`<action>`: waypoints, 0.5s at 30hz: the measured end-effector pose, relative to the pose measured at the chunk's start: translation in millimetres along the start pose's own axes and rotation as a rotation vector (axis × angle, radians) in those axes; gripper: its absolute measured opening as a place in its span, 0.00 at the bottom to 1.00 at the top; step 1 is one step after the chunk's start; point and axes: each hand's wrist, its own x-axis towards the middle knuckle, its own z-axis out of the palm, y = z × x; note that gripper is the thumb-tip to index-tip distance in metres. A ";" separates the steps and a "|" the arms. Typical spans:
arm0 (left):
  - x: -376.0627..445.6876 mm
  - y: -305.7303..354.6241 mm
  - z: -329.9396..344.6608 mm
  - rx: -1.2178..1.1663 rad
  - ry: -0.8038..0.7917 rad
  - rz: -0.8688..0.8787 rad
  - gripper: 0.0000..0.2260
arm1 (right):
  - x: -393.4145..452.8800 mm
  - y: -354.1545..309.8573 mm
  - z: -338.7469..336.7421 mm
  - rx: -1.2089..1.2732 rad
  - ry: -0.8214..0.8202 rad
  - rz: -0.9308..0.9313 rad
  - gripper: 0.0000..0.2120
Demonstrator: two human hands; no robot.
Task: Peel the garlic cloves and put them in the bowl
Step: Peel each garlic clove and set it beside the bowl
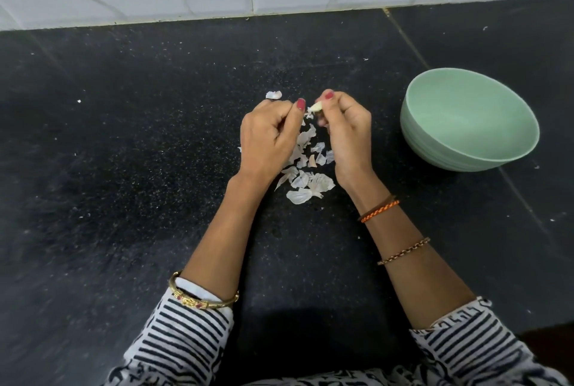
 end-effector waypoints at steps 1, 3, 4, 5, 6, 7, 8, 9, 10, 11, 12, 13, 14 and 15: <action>0.1 -2.8 -0.7 0.013 0.031 -0.006 0.20 | 0.6 0.5 -0.8 0.010 0.024 0.029 0.11; 0.1 -8.8 -1.7 0.023 0.066 -0.065 0.24 | 2.9 2.3 -2.9 -0.016 0.054 0.074 0.12; -0.7 -10.6 -1.8 0.045 0.068 -0.086 0.23 | 3.8 4.0 -3.8 -0.041 0.059 0.087 0.12; -1.7 -10.8 -2.3 0.078 0.061 -0.096 0.21 | 4.5 5.6 -3.8 -0.062 0.063 0.092 0.14; -2.8 -10.3 -2.8 0.113 0.047 -0.100 0.18 | 4.9 7.2 -3.4 -0.079 0.069 0.093 0.15; -3.8 -8.6 -3.0 0.147 0.027 -0.107 0.15 | 4.8 8.7 -2.7 -0.098 0.078 0.089 0.16; -4.4 -6.6 -3.0 0.179 0.004 -0.113 0.12 | 4.4 9.8 -2.0 -0.117 0.090 0.082 0.17; -4.8 -4.7 -2.8 0.206 -0.019 -0.112 0.11 | 4.0 10.3 -1.5 -0.131 0.104 0.076 0.18; -5.0 -4.4 -2.5 0.228 -0.034 -0.103 0.10 | 3.7 10.6 -0.9 -0.135 0.122 0.074 0.19; -4.7 -4.9 -2.4 0.242 -0.039 -0.084 0.09 | 3.4 10.5 -0.4 -0.127 0.142 0.073 0.19; -4.4 -6.2 -2.3 0.245 -0.039 -0.062 0.09 | 3.6 10.8 -0.3 -0.116 0.163 0.073 0.20; -3.8 -7.6 -2.3 0.238 -0.037 -0.046 0.09 | 3.9 11.0 -0.3 -0.105 0.182 0.070 0.20; -3.4 -8.9 -2.3 0.225 -0.037 -0.038 0.09 | 4.4 11.2 -0.6 -0.096 0.197 0.066 0.20; -3.1 -9.3 -2.4 0.211 -0.039 -0.038 0.09 | 4.4 11.1 -0.9 -0.091 0.204 0.060 0.20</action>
